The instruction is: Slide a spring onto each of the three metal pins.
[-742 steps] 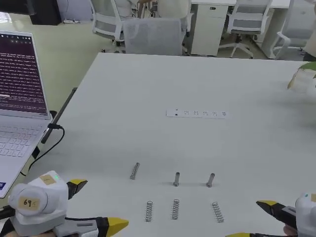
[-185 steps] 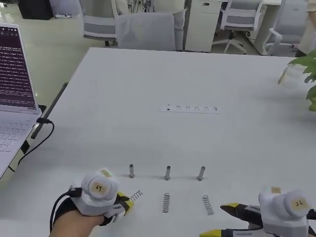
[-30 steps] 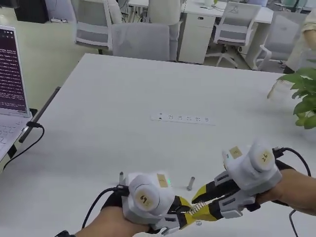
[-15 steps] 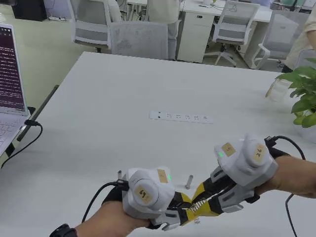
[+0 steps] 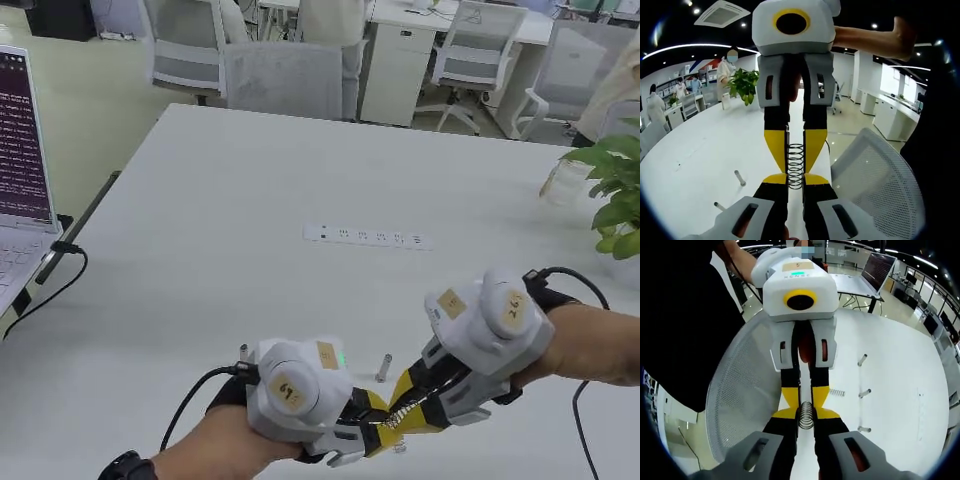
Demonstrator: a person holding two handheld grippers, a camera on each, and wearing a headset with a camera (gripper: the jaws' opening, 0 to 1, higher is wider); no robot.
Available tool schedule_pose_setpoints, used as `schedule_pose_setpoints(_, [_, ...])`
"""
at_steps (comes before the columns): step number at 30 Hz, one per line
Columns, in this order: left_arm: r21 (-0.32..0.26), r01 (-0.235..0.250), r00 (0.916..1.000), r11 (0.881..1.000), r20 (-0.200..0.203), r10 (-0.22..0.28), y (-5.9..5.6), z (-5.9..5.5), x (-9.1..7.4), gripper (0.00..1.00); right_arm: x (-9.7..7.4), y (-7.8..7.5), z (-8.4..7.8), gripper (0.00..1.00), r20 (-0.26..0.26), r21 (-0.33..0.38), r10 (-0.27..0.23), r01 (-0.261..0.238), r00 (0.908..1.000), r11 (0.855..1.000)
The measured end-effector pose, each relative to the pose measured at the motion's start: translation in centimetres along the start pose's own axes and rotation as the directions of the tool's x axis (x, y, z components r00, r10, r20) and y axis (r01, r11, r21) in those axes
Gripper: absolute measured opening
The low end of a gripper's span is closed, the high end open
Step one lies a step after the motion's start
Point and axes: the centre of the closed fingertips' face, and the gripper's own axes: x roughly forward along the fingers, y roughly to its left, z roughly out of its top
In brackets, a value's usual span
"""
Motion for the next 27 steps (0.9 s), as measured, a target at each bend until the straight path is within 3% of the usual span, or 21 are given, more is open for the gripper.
schedule_pose_setpoints(7, [-0.015,0.000,0.9998,1.000,0.019,0.000,0.39,0.27,-0.40,0.02,0.22,0.00,-0.74,0.11,-0.032,-0.036,0.003,-0.004,0.9995,0.999])
schedule_pose_setpoints(27, [-0.011,0.006,0.9999,1.000,0.015,-0.006,0.67,0.24,-0.38,0.02,0.15,-0.38,-0.53,0.10,-0.013,-0.010,-0.005,0.005,0.9999,1.000])
